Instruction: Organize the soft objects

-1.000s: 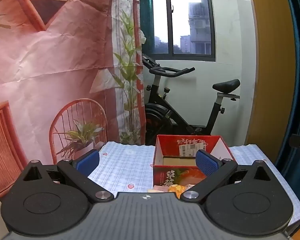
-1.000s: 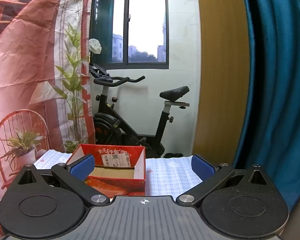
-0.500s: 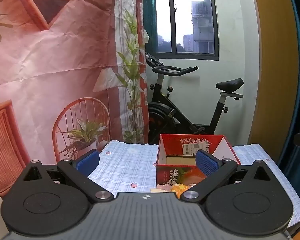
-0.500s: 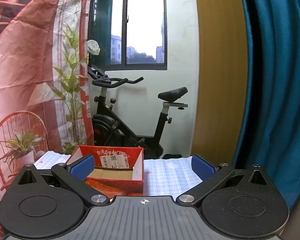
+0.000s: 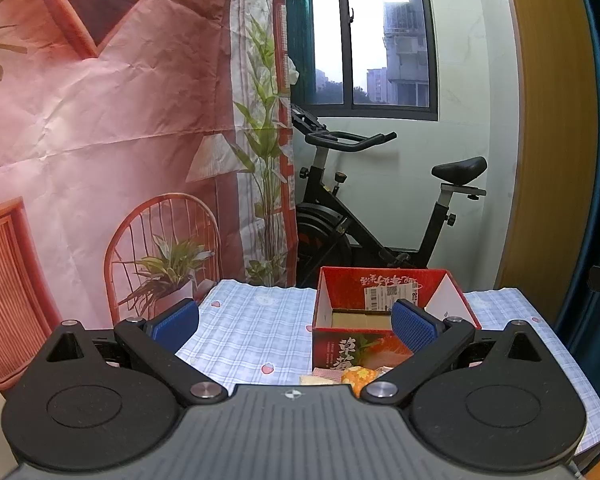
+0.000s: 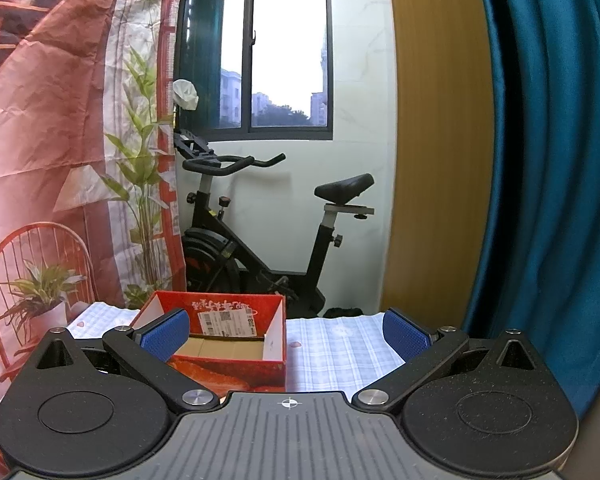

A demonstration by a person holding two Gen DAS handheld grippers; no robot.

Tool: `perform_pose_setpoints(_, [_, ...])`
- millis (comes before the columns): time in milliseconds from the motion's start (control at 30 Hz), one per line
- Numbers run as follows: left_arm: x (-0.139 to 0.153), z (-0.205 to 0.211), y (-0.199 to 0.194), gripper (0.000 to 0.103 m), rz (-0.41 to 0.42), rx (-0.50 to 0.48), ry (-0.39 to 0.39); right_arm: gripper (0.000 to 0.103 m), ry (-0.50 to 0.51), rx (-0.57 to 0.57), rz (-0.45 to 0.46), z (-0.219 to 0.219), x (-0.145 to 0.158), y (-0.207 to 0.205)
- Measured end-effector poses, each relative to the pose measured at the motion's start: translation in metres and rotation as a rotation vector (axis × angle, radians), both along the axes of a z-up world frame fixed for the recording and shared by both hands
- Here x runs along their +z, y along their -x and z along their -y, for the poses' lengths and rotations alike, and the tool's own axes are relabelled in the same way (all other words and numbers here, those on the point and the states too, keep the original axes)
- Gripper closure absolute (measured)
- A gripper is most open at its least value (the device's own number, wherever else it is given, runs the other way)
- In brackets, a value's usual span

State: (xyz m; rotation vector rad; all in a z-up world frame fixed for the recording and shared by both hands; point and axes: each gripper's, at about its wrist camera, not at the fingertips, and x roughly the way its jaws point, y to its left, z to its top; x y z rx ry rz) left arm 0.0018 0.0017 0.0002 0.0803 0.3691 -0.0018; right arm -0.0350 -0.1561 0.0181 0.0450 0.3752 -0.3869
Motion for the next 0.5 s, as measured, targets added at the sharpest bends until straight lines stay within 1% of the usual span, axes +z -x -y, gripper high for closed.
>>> perform_pose_setpoints(500, [0.0003, -0.0012, -0.0026, 0.0, -0.01, 0.004, 0.002, 0.0, 0.0, 0.009, -0.005, 0.0007, -0.0004, 0.0003])
